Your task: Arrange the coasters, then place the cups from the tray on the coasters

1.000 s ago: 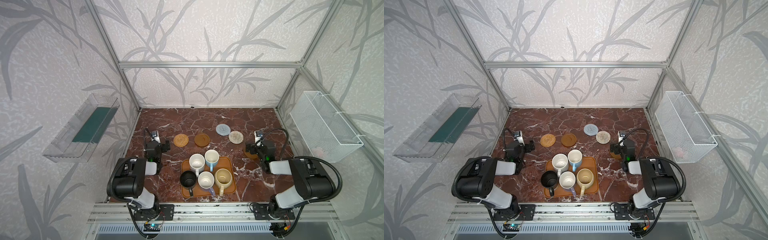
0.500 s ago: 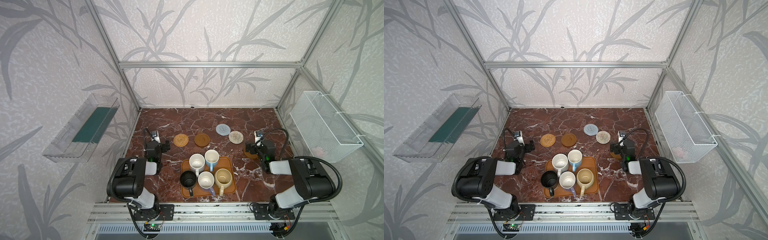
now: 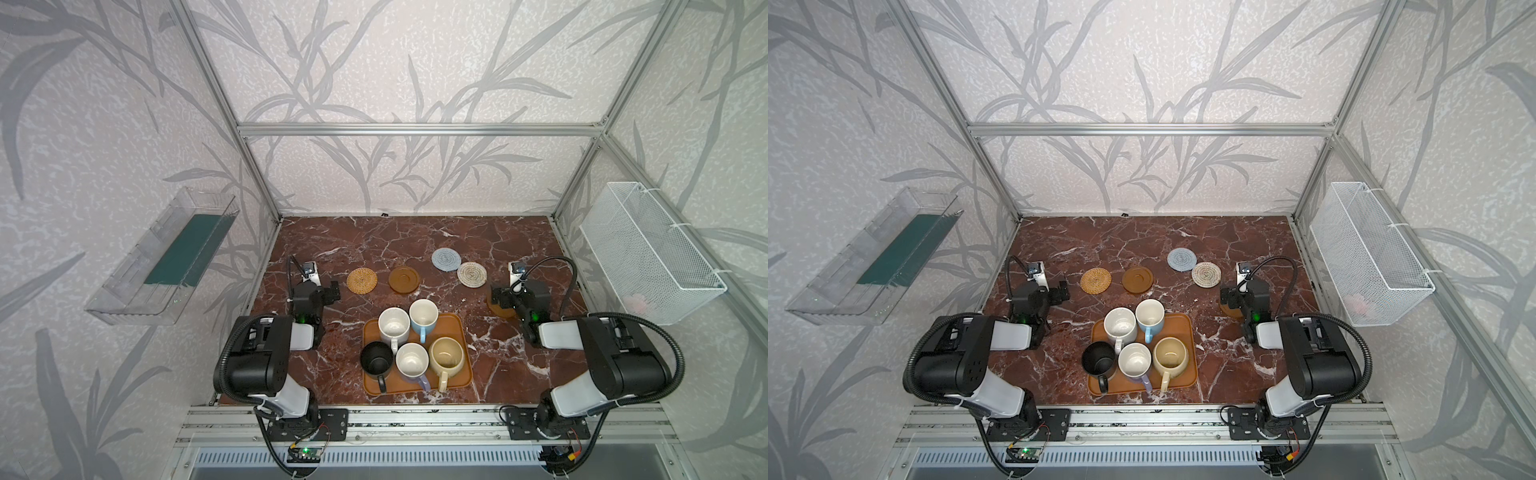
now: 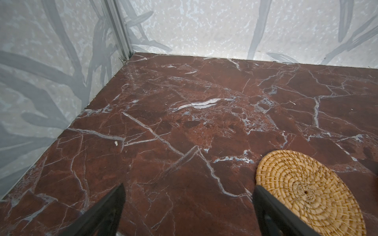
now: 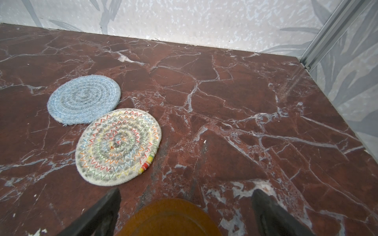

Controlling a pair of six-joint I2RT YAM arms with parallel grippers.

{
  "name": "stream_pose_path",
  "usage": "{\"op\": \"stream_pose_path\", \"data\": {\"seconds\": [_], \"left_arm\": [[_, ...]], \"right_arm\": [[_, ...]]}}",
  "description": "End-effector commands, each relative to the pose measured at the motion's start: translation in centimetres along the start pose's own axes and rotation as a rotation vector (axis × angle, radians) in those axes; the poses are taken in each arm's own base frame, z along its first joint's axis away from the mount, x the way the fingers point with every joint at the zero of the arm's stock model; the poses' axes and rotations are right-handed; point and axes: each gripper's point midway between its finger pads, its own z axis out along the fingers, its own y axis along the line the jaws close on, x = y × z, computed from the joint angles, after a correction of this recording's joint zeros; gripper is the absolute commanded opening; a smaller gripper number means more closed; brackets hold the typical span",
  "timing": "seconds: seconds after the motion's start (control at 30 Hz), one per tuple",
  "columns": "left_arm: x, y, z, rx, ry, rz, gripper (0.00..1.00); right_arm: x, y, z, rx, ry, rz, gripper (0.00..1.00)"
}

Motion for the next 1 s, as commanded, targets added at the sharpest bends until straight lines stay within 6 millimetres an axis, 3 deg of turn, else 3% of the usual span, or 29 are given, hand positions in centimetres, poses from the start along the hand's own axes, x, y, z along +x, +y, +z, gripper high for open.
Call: {"op": "stream_pose_path", "data": {"seconds": [0.0,0.37,0.57,0.83,0.97], "left_arm": [[-1.1,0.2,0.3,-0.006,-0.027,-0.008,0.99],[-1.0,0.4,0.2,-0.019,-0.030,-0.014,0.99],[-2.0,0.8,-0.7,-0.035,-0.064,-0.023,0.99],[-4.2,0.9,-2.1,-0.042,-0.066,-0.020,0.99],[-6.8,1.4,-3.5,-0.075,-0.082,-0.064,0.99]], "right_arm": [[-1.8,-0.1,0.1,0.008,-0.047,-0.008,0.99],[-2.0,-0.3,-0.2,0.022,-0.055,0.007,0.99],[-2.6,-0.4,-0.6,0.024,-0.062,0.006,0.99],[-3.8,-0.6,-1.9,0.028,-0.066,0.008,0.99],[-5.0,-0.1,-3.0,-0.008,-0.033,0.025,0.99]]}}
